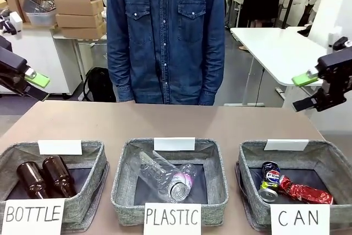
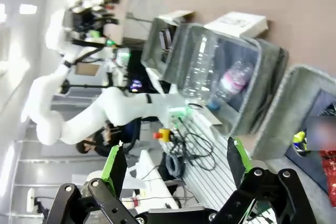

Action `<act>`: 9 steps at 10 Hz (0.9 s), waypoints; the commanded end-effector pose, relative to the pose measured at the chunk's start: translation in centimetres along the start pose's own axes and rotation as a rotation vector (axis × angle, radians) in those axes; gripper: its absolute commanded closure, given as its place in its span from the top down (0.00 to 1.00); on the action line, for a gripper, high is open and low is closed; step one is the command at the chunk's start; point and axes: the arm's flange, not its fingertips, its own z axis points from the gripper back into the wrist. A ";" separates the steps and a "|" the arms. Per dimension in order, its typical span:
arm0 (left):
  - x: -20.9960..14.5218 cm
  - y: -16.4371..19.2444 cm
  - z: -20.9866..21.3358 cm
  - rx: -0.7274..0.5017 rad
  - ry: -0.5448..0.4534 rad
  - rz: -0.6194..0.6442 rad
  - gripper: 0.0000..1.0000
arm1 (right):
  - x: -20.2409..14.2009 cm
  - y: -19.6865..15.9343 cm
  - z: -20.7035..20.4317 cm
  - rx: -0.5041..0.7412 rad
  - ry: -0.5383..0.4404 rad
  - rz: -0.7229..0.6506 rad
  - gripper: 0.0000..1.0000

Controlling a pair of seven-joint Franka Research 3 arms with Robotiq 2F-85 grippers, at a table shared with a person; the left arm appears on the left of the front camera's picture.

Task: Sort the can waste into the basket.
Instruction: Pick up the can waste from the table and place it in the right Fabric basket.

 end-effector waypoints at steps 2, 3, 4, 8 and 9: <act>-0.2 -0.1 0.2 0.002 0.010 -0.002 1.00 | 0.0 0.4 0.0 -0.058 0.017 0.008 1.00; -0.2 -0.1 0.2 0.002 0.010 -0.002 1.00 | 0.0 0.4 0.0 -0.058 0.017 0.008 1.00; -0.2 -0.1 0.2 0.002 0.010 -0.002 1.00 | 0.0 0.4 0.0 -0.058 0.017 0.008 1.00; -0.2 -0.1 0.2 0.002 0.010 -0.002 1.00 | 0.0 0.4 0.0 -0.058 0.017 0.008 1.00; -0.2 -0.1 0.2 0.002 0.010 -0.002 1.00 | 0.0 0.4 0.0 -0.058 0.017 0.008 1.00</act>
